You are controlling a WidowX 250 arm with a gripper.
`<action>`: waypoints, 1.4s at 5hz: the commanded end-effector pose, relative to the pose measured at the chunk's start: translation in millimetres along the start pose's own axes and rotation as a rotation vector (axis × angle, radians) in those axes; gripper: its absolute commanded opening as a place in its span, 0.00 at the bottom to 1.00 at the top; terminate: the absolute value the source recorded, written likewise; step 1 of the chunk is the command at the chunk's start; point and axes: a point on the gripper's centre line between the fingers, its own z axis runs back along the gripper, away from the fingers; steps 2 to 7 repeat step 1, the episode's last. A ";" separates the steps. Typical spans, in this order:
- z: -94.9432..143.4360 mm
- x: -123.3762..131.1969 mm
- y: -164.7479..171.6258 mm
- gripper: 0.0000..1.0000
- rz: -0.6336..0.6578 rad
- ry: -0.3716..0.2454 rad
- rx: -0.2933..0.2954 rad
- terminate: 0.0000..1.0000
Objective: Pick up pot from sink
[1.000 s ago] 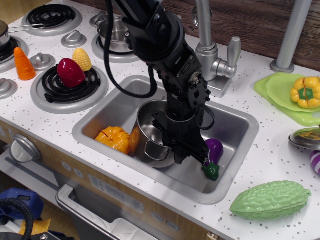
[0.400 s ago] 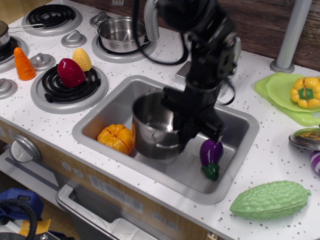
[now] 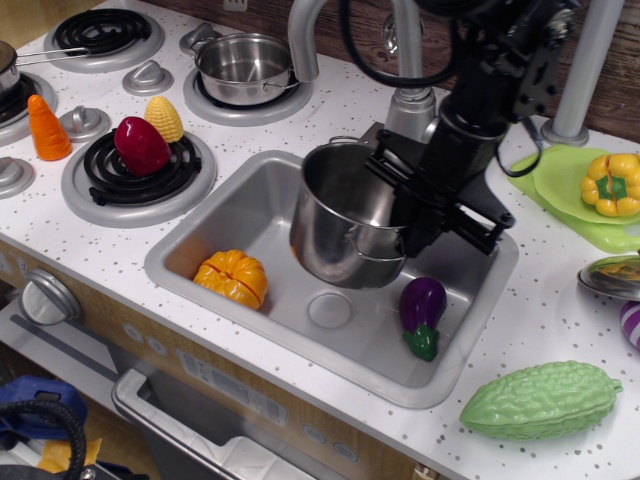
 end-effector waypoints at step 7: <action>20.3 2.4 5.0 0.00 0.001 -0.104 -0.012 1.00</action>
